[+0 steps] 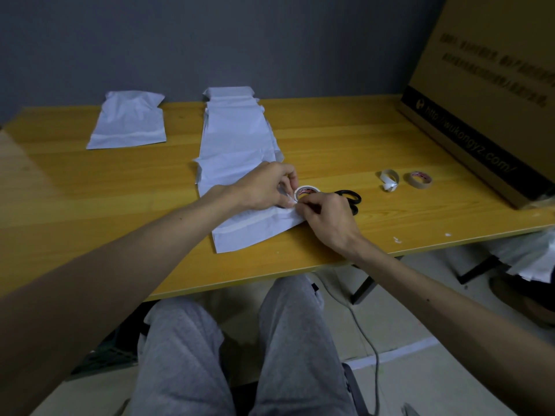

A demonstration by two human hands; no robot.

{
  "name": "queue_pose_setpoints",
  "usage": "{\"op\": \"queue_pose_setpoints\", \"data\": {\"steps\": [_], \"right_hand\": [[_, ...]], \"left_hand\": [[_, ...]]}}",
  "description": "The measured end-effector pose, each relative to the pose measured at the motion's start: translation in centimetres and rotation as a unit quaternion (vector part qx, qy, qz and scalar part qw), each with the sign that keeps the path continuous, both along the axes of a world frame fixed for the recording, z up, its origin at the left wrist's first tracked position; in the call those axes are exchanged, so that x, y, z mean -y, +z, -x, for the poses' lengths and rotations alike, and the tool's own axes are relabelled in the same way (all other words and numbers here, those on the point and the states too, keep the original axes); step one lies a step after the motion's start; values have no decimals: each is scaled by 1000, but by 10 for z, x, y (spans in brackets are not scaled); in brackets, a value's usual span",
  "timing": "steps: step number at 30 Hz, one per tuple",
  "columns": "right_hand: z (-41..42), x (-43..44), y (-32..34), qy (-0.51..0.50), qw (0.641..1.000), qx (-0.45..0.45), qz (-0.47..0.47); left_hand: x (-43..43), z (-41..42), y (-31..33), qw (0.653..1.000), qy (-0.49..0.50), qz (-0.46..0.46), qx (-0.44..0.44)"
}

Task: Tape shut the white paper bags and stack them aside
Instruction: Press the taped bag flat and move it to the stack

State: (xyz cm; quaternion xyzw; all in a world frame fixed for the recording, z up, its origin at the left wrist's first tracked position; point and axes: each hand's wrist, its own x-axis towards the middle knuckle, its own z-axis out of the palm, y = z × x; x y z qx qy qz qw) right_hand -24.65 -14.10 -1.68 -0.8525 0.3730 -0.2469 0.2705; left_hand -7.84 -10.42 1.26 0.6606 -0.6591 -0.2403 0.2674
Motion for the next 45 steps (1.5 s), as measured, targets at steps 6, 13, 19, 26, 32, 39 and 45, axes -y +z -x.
{"op": "queue_pose_setpoints", "data": {"steps": [6, 13, 19, 26, 32, 39, 45], "right_hand": [[1, 0, -3, -3, 1000, 29, -6], [-2, -4, -3, -27, 998, 40, -37], [-2, -6, 5, -39, 999, 13, -29], [-4, -9, 4, -18, 999, 16, -26], [-6, -13, 1, -12, 999, 22, -22], [-2, -12, 0, -28, 995, 39, -91], [-7, -4, 9, -40, 982, 28, -184]], "left_hand": [[0, -5, -2, 997, -40, 35, 49], [0, -5, -5, 996, -73, 26, 46], [1, -2, -10, 991, -72, 28, 106], [-2, -3, -18, 989, -78, 21, 127], [-5, -4, -20, 987, -85, 20, 131], [-6, -7, -18, 990, -90, 1, 108], [-8, -7, -17, 988, -95, -24, 122]]}}
